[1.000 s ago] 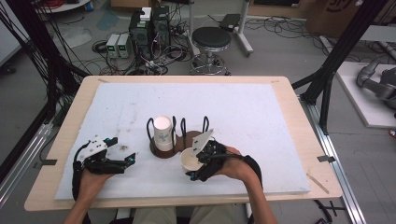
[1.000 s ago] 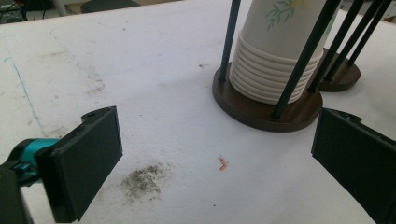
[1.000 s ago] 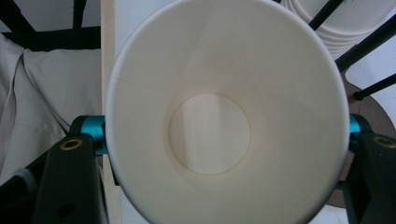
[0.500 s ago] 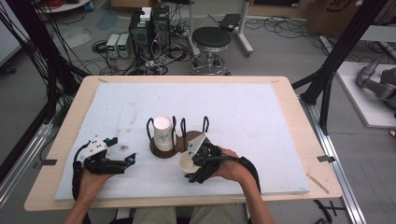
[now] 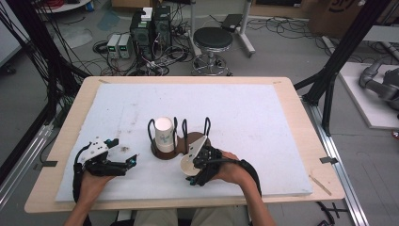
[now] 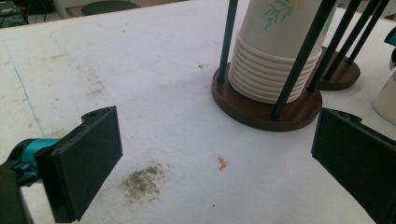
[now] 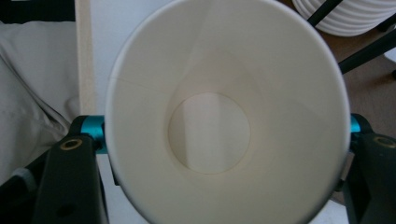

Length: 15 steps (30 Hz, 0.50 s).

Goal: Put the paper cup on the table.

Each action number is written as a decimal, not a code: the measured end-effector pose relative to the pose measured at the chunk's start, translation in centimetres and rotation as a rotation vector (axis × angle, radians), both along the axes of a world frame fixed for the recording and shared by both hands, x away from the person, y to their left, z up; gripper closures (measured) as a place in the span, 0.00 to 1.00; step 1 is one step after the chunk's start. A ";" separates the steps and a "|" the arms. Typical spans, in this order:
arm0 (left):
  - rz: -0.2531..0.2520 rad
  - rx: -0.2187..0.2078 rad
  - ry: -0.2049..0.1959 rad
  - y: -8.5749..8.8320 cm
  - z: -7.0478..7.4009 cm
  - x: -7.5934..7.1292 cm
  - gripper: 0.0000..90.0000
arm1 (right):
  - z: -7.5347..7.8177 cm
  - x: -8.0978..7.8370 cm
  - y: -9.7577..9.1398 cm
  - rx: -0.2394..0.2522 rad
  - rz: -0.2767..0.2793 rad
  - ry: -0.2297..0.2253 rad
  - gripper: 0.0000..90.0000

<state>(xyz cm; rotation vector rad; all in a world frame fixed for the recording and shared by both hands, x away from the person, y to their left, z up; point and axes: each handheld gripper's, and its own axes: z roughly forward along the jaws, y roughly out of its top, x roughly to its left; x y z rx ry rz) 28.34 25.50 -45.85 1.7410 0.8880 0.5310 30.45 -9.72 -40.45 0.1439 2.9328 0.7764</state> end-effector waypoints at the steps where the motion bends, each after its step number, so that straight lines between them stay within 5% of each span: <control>1: 0.000 0.000 0.001 0.0 0.0 0.0 0.02 | -0.1 0.1 0.0 0.005 0.004 -0.003 0.32; 15: -0.003 -0.001 -0.001 0.0 0.0 0.0 0.02 | -0.4 0.0 -0.1 0.014 0.015 0.001 0.23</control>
